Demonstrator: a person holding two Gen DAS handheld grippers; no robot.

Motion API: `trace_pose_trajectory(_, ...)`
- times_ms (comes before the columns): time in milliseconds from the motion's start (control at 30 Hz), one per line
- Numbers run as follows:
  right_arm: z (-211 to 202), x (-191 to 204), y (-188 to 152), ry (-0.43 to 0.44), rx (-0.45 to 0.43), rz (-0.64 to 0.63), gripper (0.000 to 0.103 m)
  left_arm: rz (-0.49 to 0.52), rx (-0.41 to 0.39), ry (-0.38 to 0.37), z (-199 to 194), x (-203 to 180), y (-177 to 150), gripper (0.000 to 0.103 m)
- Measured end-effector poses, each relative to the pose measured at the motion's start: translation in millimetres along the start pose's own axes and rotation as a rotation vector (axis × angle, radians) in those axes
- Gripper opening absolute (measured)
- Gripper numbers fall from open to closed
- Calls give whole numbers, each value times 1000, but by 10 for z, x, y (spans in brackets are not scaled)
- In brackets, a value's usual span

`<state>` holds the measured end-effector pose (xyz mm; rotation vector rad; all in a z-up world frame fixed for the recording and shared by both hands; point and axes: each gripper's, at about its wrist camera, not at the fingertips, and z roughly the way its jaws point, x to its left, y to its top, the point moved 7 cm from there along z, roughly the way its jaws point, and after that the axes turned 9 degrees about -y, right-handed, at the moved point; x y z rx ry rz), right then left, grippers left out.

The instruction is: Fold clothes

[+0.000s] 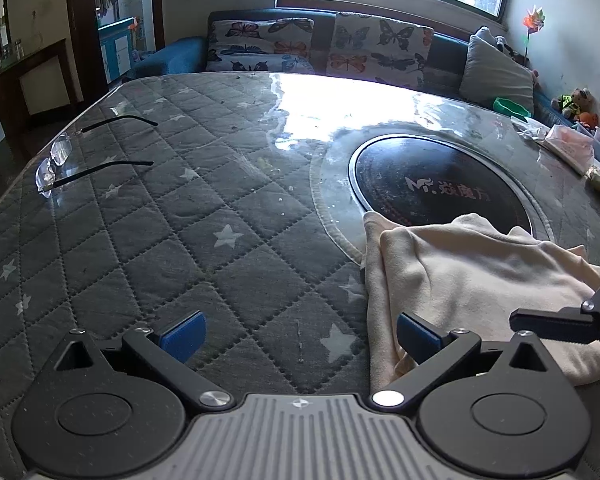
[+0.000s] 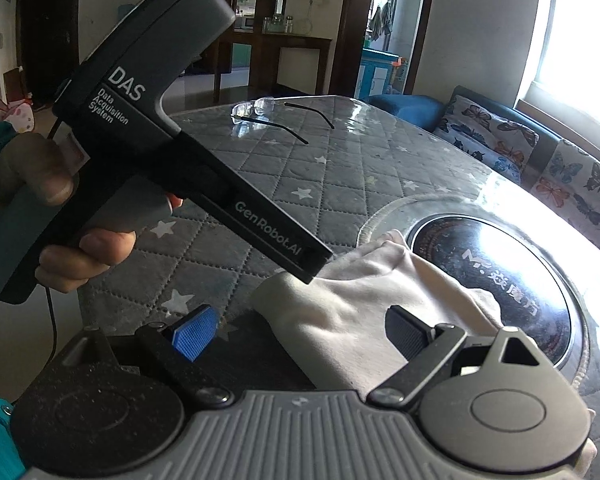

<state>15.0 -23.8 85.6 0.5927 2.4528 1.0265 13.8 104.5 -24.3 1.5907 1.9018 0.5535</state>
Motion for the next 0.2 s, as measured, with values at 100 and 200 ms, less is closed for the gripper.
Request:
trace_pose_trajectory(100, 6, 10, 3, 2, -1, 6, 93, 3, 1, 2, 3, -6, -2, 103)
trace_pose_trajectory(200, 15, 12, 0, 3, -2, 10, 93, 4, 6, 1, 14, -6, 4, 103)
